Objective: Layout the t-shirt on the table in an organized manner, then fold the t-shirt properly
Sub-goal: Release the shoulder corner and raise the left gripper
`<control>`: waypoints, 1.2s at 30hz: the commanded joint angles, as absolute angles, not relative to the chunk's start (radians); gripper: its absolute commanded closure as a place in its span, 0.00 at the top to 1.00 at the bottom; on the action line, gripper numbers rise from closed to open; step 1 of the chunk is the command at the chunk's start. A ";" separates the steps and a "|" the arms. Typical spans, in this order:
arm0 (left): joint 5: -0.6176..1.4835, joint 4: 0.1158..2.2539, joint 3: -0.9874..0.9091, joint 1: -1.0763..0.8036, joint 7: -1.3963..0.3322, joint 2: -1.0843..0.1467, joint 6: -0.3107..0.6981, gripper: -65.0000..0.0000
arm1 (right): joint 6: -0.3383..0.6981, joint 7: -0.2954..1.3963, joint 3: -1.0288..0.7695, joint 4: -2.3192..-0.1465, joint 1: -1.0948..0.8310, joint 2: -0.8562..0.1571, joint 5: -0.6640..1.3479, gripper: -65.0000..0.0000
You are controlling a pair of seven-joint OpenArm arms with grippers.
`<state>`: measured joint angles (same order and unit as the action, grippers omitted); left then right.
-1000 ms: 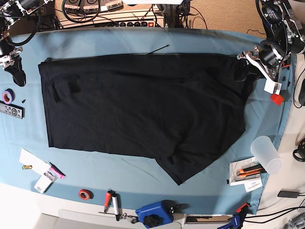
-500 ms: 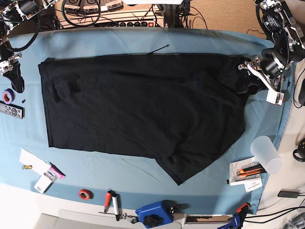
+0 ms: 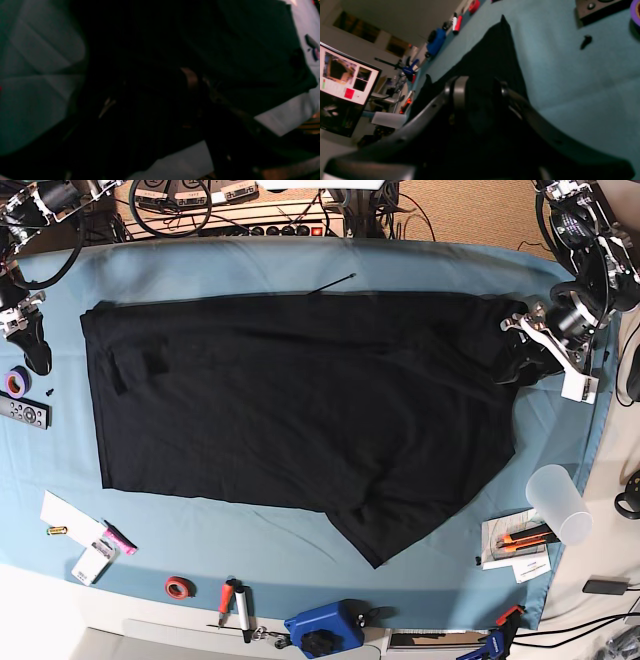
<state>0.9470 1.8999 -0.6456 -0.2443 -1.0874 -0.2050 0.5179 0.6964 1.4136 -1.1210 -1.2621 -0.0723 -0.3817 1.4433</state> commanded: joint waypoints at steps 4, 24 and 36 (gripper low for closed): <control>0.898 1.916 -0.650 -0.235 -0.989 -0.216 0.524 0.42 | 0.698 1.396 -1.126 -1.277 -0.064 -0.410 1.484 0.26; 0.511 1.915 -0.354 -0.114 -0.916 -0.218 0.355 0.42 | 0.698 1.396 -1.110 -1.277 -0.039 -0.410 1.237 0.26; 0.429 1.915 -0.324 -0.110 -0.915 -0.218 0.355 0.42 | 0.698 1.340 -0.830 -1.277 0.073 -0.410 1.048 0.26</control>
<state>0.4225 1.8988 -0.3218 -0.1219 -0.9371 -0.2085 0.3550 0.6960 1.3586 -0.8227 -1.2613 0.0578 -0.3817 1.0145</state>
